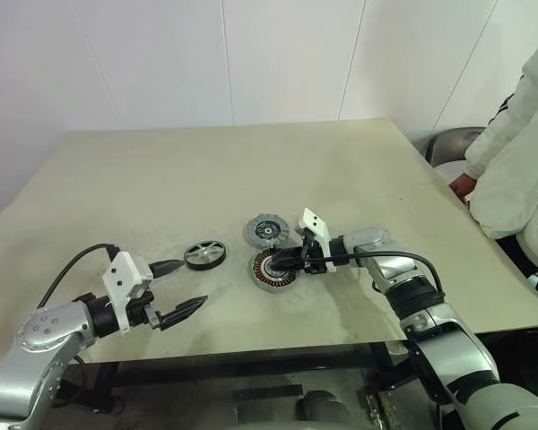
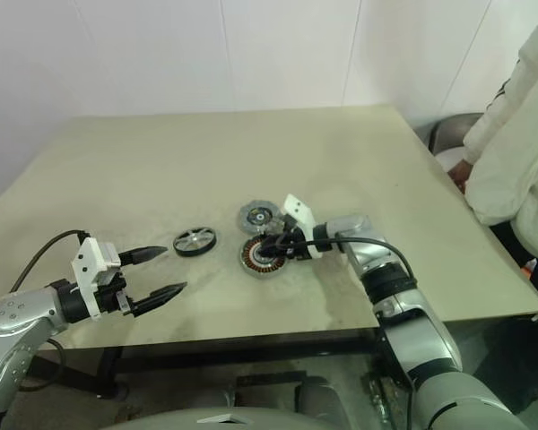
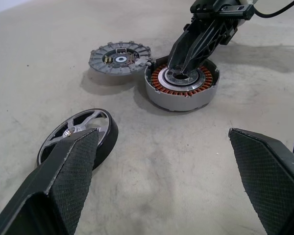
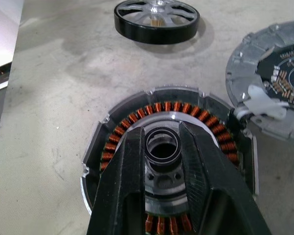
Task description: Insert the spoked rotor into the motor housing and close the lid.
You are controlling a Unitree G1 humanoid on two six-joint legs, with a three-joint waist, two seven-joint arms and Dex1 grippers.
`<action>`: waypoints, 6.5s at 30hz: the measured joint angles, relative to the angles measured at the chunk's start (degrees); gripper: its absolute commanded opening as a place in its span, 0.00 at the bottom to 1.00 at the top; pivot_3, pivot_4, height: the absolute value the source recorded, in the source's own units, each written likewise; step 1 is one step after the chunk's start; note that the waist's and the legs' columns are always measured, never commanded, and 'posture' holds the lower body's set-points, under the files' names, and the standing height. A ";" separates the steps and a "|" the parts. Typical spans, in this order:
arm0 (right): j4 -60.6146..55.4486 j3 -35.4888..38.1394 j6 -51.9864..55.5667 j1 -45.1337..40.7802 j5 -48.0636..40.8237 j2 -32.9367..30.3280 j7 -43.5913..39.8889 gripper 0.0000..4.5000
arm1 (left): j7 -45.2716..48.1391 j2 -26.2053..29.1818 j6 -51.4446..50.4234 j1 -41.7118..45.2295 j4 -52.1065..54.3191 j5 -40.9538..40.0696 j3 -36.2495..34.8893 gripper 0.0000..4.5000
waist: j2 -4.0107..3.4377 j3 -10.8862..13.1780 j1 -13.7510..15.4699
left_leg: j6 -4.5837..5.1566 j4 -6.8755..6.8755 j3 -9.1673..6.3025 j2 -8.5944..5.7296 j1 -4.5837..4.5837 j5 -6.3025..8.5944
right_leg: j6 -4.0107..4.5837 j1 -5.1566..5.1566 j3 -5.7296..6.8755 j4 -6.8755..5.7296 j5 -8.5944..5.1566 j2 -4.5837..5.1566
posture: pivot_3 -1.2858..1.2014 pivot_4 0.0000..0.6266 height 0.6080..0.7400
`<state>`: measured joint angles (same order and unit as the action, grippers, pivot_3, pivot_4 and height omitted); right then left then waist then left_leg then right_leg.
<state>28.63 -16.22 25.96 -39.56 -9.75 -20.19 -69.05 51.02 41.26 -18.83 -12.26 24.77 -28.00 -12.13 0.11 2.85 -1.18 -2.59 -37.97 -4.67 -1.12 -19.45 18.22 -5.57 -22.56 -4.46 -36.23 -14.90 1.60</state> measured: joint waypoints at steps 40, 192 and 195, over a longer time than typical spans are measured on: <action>2.16 0.02 -1.34 -0.16 0.24 1.01 0.11 0.15 | 0.19 -1.36 1.99 -0.45 -1.31 2.10 0.22 1.00 | -0.01 0.00 -0.01 | 0.00 0.00 -0.01 0.00 0.01 0.00 | 0.00 0.00 0.00 -0.01 0.00 0.00 | 0.52 0.00 1.00; -18.79 5.58 3.12 3.25 -9.39 -21.19 -14.54 0.00 | -71.84 -26.88 -28.55 13.17 -22.42 -78.94 -8.95 1.00 | 0.08 -0.08 0.65 | -0.04 -0.10 -0.11 -0.09 -0.01 -0.02 | 0.00 0.07 0.02 0.01 0.00 0.08 | 0.52 0.00 1.00; -19.52 5.58 3.36 3.74 -9.60 -21.21 -14.29 0.00 | -73.98 -27.50 -27.64 14.67 -22.50 -79.43 -8.70 1.00 | 0.09 -0.08 0.67 | -0.04 -0.10 -0.11 -0.10 -0.02 -0.02 | 0.00 0.06 0.02 0.02 0.00 0.08 | 0.52 0.00 1.00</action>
<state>9.11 -10.63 29.32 -35.82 -19.35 -41.40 -83.34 -22.96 13.76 -46.48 2.41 2.27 -107.43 -20.82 0.20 2.77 -0.51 -2.63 -38.07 -4.78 -1.22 -19.47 18.20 -5.57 -22.50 -4.44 -36.22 -14.90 1.68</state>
